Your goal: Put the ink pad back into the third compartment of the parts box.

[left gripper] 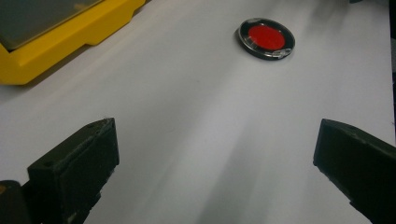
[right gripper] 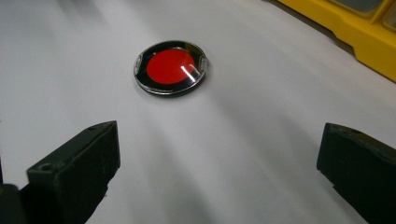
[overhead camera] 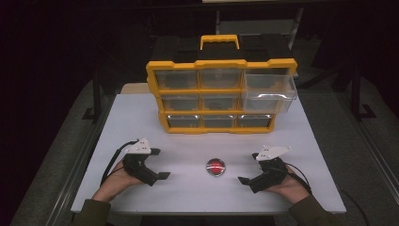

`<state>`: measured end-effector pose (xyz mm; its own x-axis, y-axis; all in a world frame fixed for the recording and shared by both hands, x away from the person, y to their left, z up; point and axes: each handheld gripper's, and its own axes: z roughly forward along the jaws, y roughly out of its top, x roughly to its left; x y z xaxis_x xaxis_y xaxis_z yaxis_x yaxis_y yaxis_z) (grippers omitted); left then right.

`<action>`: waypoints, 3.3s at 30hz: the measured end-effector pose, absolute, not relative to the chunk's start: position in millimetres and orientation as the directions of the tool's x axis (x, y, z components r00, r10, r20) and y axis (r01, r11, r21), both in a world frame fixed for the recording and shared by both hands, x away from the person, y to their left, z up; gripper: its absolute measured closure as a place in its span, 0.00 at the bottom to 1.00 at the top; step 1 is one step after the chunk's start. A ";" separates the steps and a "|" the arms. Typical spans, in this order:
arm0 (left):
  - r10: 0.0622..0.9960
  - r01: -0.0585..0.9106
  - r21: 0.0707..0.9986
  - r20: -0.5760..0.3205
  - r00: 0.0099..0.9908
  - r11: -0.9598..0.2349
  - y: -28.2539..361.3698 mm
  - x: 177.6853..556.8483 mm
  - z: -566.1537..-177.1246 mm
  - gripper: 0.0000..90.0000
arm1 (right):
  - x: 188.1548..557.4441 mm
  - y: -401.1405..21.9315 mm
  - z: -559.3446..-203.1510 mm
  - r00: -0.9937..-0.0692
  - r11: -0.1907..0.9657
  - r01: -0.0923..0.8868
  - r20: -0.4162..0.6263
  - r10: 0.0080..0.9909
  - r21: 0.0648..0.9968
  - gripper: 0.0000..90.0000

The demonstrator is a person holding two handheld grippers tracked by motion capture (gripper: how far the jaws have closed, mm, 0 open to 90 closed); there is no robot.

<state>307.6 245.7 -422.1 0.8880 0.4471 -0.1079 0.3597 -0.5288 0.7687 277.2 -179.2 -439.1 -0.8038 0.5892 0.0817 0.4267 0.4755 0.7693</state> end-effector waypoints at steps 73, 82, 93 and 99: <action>0.366 0.304 0.765 -0.096 0.926 -0.568 187.3 330.7 -407.9 0.00 | 276.0 -175.9 -439.0 -0.822 0.492 0.416 0.085 0.564 0.765 0.00; 0.357 0.295 0.767 -0.093 0.930 -0.570 180.8 332.5 -406.5 0.00 | 275.8 -175.9 -438.8 -0.823 0.491 0.414 0.085 0.562 0.766 0.00; 0.338 0.284 0.771 -0.095 0.936 -0.569 167.9 335.5 -404.5 0.00 | 276.0 -176.2 -438.5 -0.822 0.488 0.415 0.086 0.563 0.768 0.00; 0.327 0.278 0.774 -0.097 0.940 -0.569 161.1 338.1 -403.5 0.00 | 276.5 -176.5 -438.6 -0.822 0.487 0.414 0.086 0.563 0.769 0.00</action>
<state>338.1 161.1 -403.5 0.9399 0.3274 -0.0966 0.2777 -0.5689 0.7741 276.5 -176.5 -438.6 -0.8220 0.5630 0.0858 0.4141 0.4874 0.7688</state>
